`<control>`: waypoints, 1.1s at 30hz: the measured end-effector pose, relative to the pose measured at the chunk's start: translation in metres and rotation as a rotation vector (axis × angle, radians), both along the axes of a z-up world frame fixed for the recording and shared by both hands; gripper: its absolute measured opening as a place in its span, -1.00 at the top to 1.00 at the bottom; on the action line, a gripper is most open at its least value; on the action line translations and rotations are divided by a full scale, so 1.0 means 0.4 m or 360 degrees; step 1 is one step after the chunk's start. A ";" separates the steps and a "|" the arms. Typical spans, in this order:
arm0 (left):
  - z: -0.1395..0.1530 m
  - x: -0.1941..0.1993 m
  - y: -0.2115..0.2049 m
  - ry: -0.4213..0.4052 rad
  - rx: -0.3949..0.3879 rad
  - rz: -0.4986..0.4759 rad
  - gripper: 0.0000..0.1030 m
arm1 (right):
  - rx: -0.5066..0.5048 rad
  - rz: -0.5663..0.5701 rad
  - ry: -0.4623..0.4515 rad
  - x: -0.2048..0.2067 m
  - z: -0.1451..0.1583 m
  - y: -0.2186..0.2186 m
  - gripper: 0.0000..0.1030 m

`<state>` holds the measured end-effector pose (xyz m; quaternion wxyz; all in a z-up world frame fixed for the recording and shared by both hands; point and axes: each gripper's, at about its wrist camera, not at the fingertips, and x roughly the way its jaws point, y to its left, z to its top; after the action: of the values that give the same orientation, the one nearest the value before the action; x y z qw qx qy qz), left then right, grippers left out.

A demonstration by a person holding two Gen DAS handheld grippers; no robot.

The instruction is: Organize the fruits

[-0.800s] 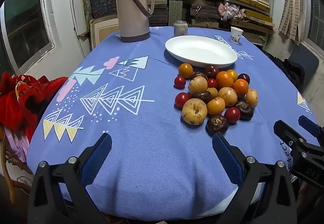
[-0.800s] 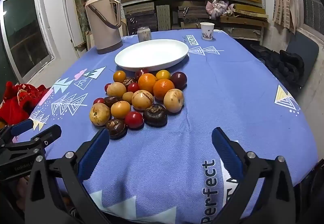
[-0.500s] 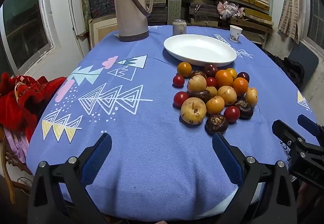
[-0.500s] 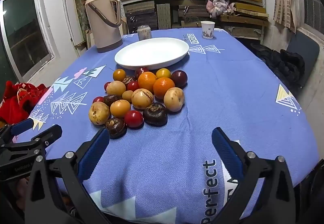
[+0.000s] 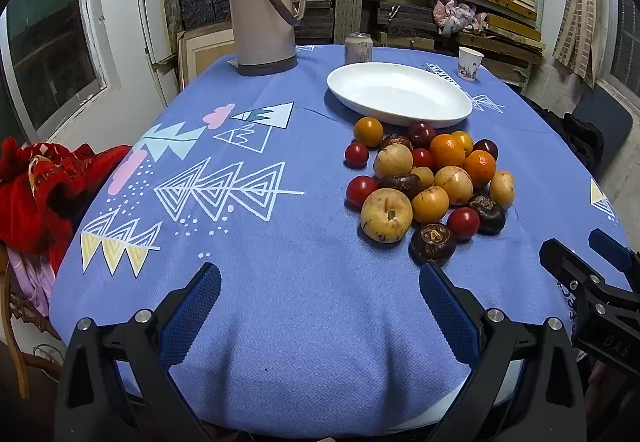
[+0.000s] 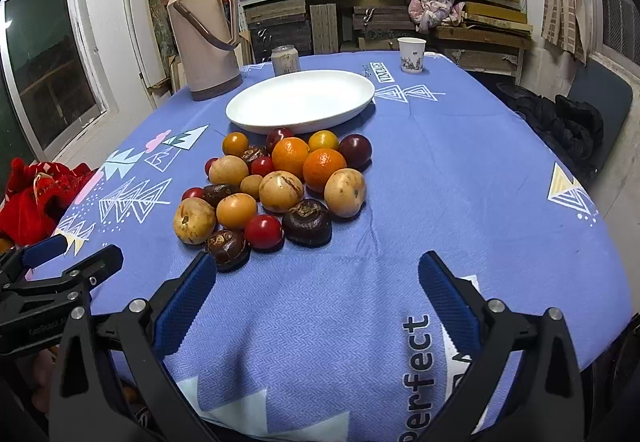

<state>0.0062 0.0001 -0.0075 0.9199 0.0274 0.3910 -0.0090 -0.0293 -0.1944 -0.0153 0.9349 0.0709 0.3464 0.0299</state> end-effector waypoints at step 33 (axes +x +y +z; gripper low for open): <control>-0.014 -0.001 0.011 0.0037 -0.0017 0.0017 -0.93 | -0.0004 0.0004 0.0015 0.003 -0.020 0.008 -0.92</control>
<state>0.0059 0.0046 -0.0133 0.9155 0.0201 0.4018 -0.0065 -0.0281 -0.1912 -0.0233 0.9333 0.0696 0.3510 0.0304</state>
